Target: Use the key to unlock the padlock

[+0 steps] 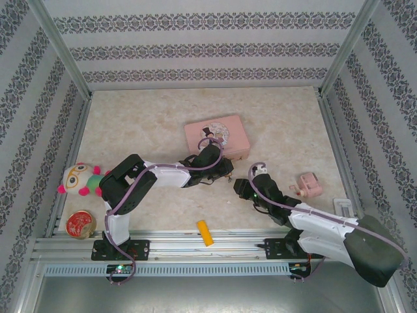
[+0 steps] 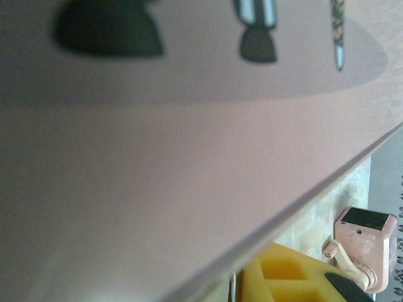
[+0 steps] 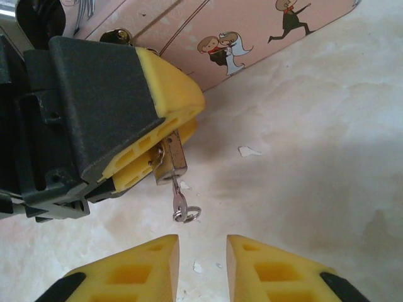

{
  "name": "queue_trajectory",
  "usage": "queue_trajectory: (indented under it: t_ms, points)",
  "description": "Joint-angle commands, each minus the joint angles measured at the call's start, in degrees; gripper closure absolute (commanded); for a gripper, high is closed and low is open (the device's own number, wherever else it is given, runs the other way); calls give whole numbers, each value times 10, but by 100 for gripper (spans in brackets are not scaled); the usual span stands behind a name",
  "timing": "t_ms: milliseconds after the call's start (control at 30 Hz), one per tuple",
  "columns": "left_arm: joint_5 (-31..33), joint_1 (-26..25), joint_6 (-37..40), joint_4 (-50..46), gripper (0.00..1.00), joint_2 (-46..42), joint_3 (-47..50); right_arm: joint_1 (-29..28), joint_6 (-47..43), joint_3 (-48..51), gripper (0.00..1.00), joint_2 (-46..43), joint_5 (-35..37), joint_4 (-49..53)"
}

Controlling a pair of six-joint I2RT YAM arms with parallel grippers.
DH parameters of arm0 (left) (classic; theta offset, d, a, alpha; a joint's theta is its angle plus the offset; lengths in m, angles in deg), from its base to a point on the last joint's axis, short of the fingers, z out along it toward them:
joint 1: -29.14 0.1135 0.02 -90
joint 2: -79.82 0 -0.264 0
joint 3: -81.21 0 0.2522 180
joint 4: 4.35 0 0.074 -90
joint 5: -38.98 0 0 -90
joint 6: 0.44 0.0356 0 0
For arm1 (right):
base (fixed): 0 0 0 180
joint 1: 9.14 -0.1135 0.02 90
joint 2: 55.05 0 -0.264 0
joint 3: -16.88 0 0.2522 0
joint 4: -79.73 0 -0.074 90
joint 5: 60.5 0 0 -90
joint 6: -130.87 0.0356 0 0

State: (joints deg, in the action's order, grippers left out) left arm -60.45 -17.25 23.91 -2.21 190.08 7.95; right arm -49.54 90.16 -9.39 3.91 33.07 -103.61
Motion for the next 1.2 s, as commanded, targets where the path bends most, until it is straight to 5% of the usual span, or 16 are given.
queue_trajectory:
  t_ms: [0,1167]
  points:
    - [-30,-2,-30,6,77,15,5,-6,-8,-18,76,16,-7,-26]
    - [-38,-2,-28,10,77,15,4,24,-8,-44,95,138,-48,-106]
